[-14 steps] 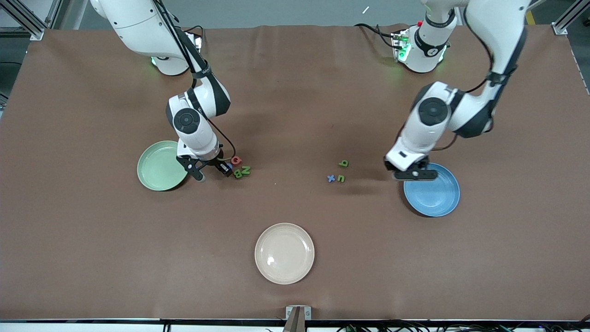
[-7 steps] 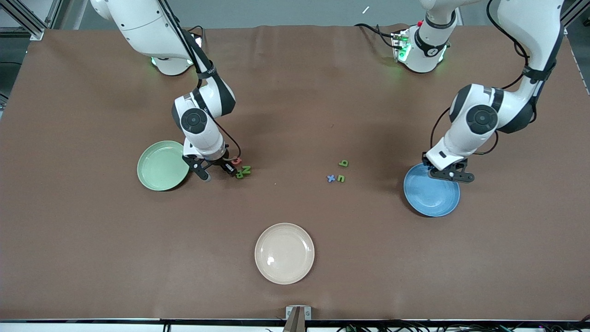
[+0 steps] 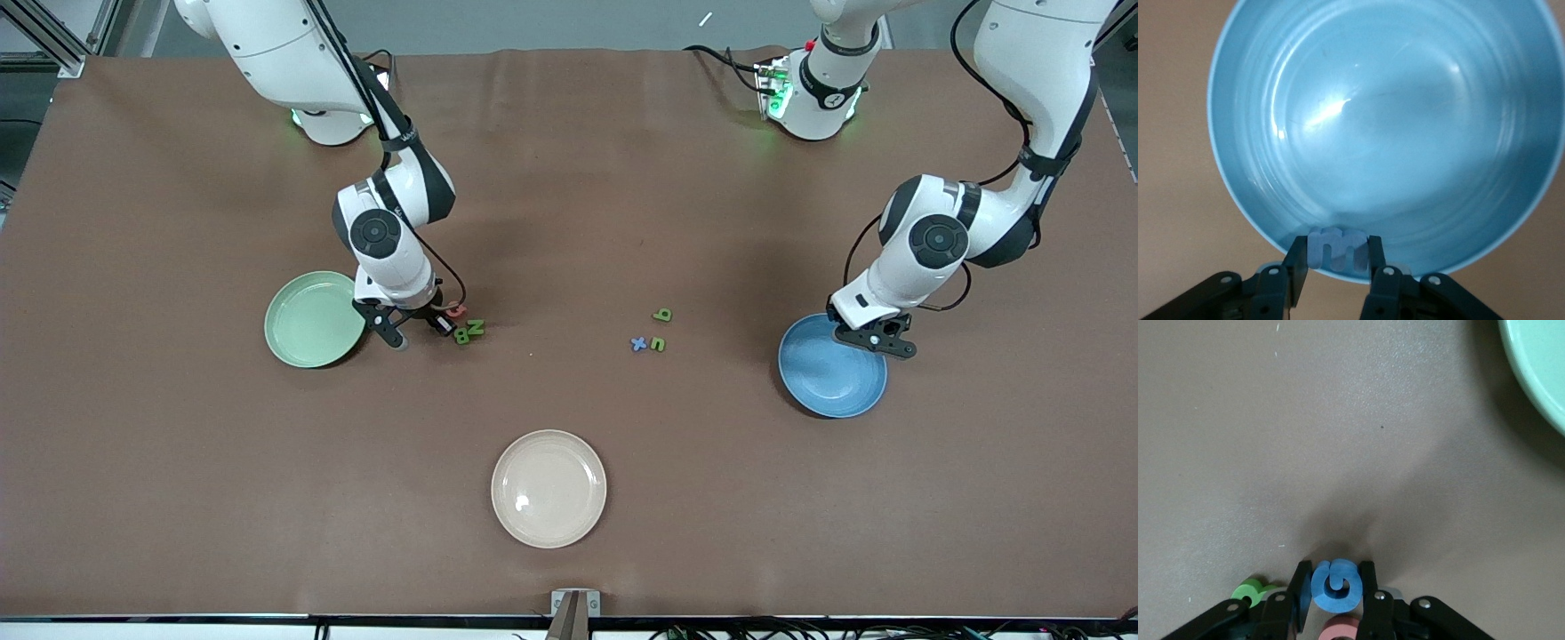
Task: Sort upper and lower case letters into plates
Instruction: 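Drop the G in the green plate while the left gripper drops m in blue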
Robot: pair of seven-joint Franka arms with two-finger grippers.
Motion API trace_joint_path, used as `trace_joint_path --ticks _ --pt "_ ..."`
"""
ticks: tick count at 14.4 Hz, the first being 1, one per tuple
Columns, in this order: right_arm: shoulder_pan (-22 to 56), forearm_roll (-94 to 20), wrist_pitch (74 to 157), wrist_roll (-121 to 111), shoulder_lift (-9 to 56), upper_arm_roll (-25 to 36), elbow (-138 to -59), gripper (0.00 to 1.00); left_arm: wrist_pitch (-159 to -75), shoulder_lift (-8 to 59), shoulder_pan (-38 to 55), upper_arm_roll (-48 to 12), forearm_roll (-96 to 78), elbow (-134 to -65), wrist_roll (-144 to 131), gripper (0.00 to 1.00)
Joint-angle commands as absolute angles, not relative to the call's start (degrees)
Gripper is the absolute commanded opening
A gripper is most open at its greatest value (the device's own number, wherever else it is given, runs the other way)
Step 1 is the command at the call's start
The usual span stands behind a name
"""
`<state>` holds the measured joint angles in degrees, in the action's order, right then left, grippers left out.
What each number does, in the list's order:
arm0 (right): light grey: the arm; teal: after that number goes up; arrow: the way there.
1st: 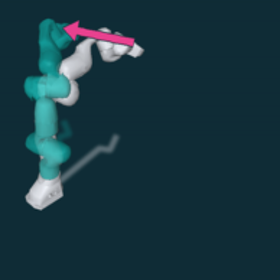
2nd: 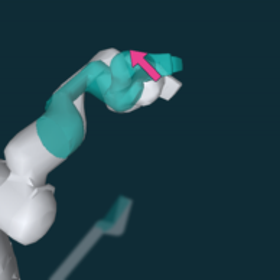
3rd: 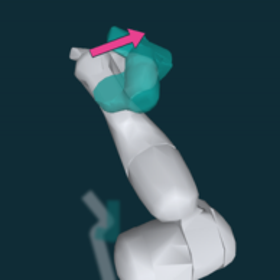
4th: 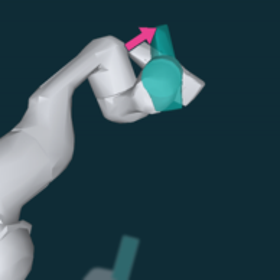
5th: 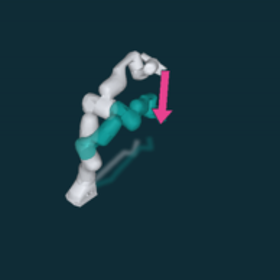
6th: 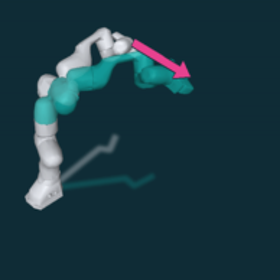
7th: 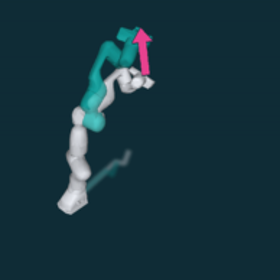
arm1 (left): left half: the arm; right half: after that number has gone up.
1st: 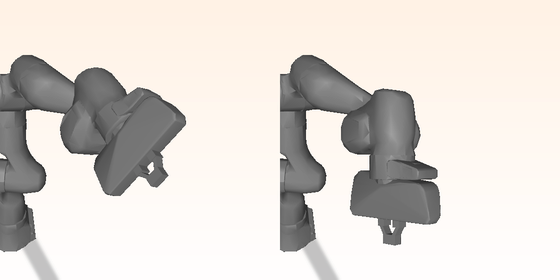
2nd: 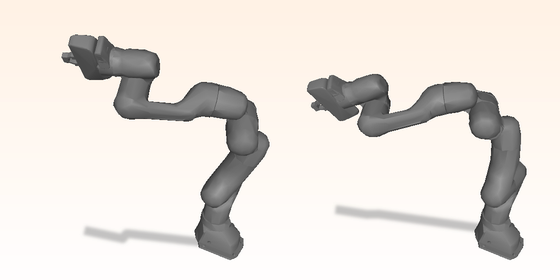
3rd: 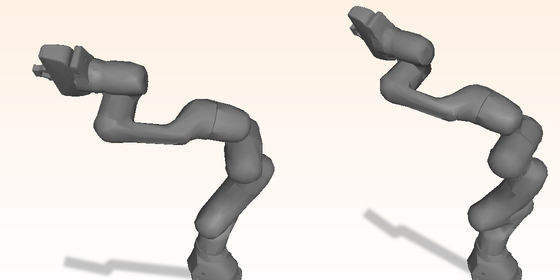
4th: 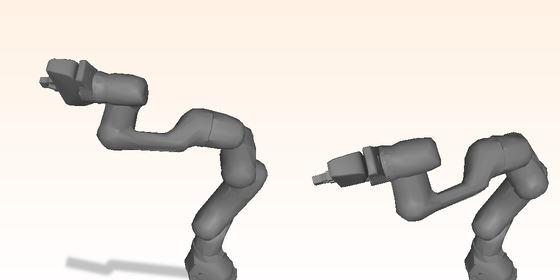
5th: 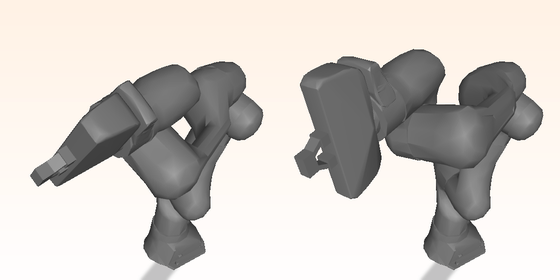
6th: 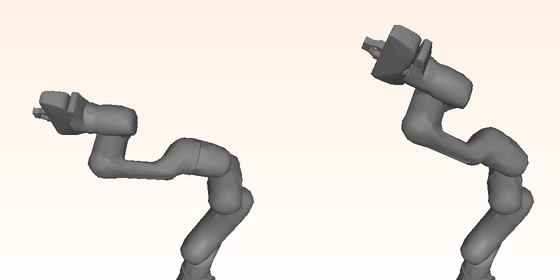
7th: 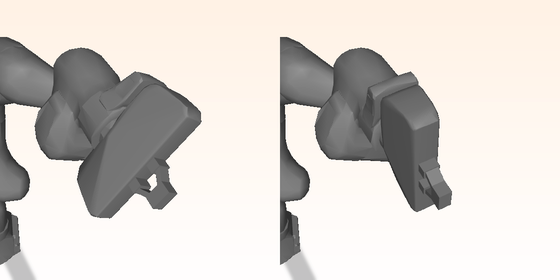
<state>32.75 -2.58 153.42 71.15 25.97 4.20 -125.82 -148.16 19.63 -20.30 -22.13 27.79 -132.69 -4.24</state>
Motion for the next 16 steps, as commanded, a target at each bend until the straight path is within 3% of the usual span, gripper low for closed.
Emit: trace_joint_path --ticks 1,5,10,11,12,14,15,16 --pt "31.39 -3.16 149.1 66.91 24.62 4.48 -125.68 0.0 -150.11 20.91 -22.05 -22.76 29.53 -132.36 -3.25 0.15" --pt "23.57 -3.34 139.59 53.3 16.98 4.39 -126.38 0.0 -152.14 22.32 -22.5 -22.76 30.5 -132.19 -3.25 0.15" --pt "13.73 -3.6 138.77 32.38 11.52 4.39 -131.56 0.0 -152.14 22.76 -22.5 -22.76 30.59 -131.49 -3.34 0.19" --pt "11.97 -3.69 139.56 29.99 11.51 4.31 -132.79 0.0 -152.14 22.76 -22.41 -22.85 30.59 -131.31 -3.25 0.25" --pt "10.65 -3.69 140.7 28.75 11.6 4.31 -134.28 0.0 -152.14 22.76 -22.41 -22.85 30.59 -130.7 -3.16 0.38" --pt "10.37 -4.13 143.69 27.69 11.78 4.31 -137.01 0.0 -152.05 22.59 -21.98 -23.03 30.59 -130.08 -3.43 0.74" --pt "10.37 -4.48 144.14 27.08 12.21 4.39 -137.54 0.0 -152.05 22.33 -21.71 -23.11 30.59 -129.82 -3.51 0.99" --pt "10.28 -4.66 143.79 26.29 12.48 4.39 -137.64 0.0 -151.88 22.06 -21.62 -23.99 30.59 -129.73 -4.12 1.0"
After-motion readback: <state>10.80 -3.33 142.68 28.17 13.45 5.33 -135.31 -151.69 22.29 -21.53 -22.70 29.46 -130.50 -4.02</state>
